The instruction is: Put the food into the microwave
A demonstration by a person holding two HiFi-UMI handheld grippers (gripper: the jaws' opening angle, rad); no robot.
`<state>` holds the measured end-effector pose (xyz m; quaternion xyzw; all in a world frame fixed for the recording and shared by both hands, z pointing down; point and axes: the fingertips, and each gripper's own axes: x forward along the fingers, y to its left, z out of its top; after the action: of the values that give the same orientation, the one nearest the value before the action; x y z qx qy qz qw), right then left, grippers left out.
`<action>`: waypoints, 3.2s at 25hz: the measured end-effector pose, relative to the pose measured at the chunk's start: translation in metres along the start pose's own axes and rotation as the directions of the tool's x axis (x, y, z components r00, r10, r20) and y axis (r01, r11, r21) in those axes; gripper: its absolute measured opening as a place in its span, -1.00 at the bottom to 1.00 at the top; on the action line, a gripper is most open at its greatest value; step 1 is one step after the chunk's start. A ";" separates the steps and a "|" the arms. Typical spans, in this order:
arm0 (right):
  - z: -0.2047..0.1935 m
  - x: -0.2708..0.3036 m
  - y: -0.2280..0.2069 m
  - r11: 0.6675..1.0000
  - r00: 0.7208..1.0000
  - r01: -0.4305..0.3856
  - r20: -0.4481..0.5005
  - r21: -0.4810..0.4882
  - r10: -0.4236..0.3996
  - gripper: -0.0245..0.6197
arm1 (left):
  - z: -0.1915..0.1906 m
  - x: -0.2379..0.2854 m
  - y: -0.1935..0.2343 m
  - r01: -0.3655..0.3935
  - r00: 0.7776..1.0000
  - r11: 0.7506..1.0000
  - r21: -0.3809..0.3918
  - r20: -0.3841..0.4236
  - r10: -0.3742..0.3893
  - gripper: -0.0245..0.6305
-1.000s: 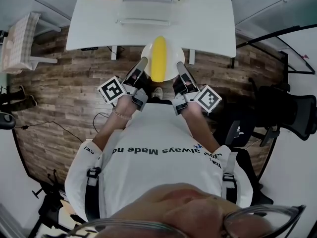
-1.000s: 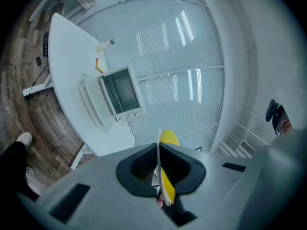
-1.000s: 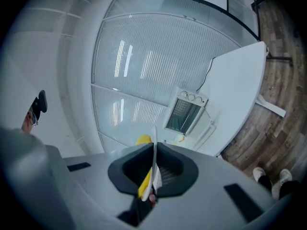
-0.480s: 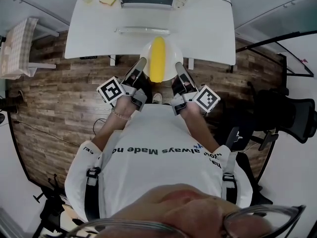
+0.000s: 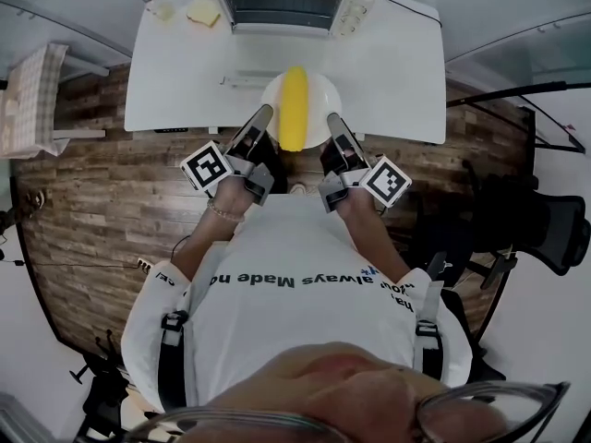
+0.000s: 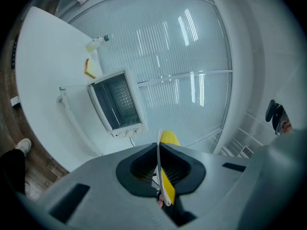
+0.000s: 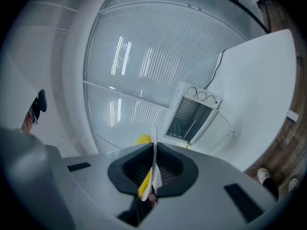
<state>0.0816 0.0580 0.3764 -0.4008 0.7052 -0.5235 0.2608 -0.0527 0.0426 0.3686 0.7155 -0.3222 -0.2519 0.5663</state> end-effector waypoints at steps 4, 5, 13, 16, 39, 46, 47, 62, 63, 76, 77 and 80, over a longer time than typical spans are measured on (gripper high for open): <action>0.004 0.014 0.006 1.000 1.000 -0.006 0.007 -0.008 0.006 -0.85 | 0.016 0.004 0.000 -0.008 1.000 0.999 0.043 -0.015 0.009 -0.87; 0.004 0.015 0.006 1.000 1.000 -0.007 0.010 -0.011 0.007 -0.85 | 0.018 0.005 -0.002 -0.002 1.000 0.999 0.045 -0.016 0.003 -0.87; 0.016 0.123 0.005 1.000 1.000 0.024 0.020 -0.005 -0.024 -0.85 | 0.115 0.050 0.024 0.003 0.999 1.000 -0.001 -0.038 -0.003 -0.87; 0.018 0.146 0.005 1.000 0.999 0.025 0.023 -0.007 -0.024 -0.85 | 0.135 0.058 0.029 0.004 0.999 1.000 0.000 -0.046 -0.004 -0.87; 0.065 0.183 -0.018 0.998 0.996 0.061 0.058 0.003 -0.062 -0.85 | 0.158 0.122 0.047 -0.005 0.995 1.000 0.021 -0.098 0.007 -0.87; 0.091 0.176 -0.025 0.999 0.998 0.049 0.033 0.000 -0.049 -0.85 | 0.142 0.142 0.039 0.002 0.999 1.000 -0.014 -0.054 -0.003 -0.87; 0.094 0.176 -0.026 0.999 0.998 0.048 0.030 -0.003 -0.047 -0.85 | 0.141 0.145 0.039 0.003 0.999 1.000 -0.014 -0.051 -0.003 -0.87; 0.103 0.179 -0.029 0.999 0.999 0.036 0.017 0.008 -0.036 -0.85 | 0.140 0.152 0.038 -0.010 0.999 1.000 -0.016 -0.032 0.010 -0.87; 0.103 0.178 -0.030 0.999 0.999 0.038 0.017 0.011 -0.039 -0.85 | 0.139 0.152 0.039 -0.013 0.999 1.000 -0.010 -0.034 0.012 -0.87; 0.093 0.174 -0.047 0.997 0.998 0.069 -0.004 0.028 -0.069 -0.85 | 0.130 0.146 0.058 -0.056 0.997 0.998 -0.027 -0.054 0.055 -0.87; 0.091 0.173 -0.049 0.997 0.997 0.074 -0.008 0.032 -0.074 -0.85 | 0.129 0.145 0.059 -0.058 0.997 0.998 -0.028 -0.056 0.057 -0.87; 0.089 0.170 -0.054 0.995 0.996 0.090 -0.016 0.039 -0.089 -0.85 | 0.125 0.144 0.062 -0.064 0.996 0.997 -0.032 -0.065 0.062 -0.87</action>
<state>0.0752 -0.1381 0.4087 -0.4230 0.6779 -0.5514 0.2398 -0.0587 -0.1551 0.4011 0.7030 -0.3220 -0.2161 0.5962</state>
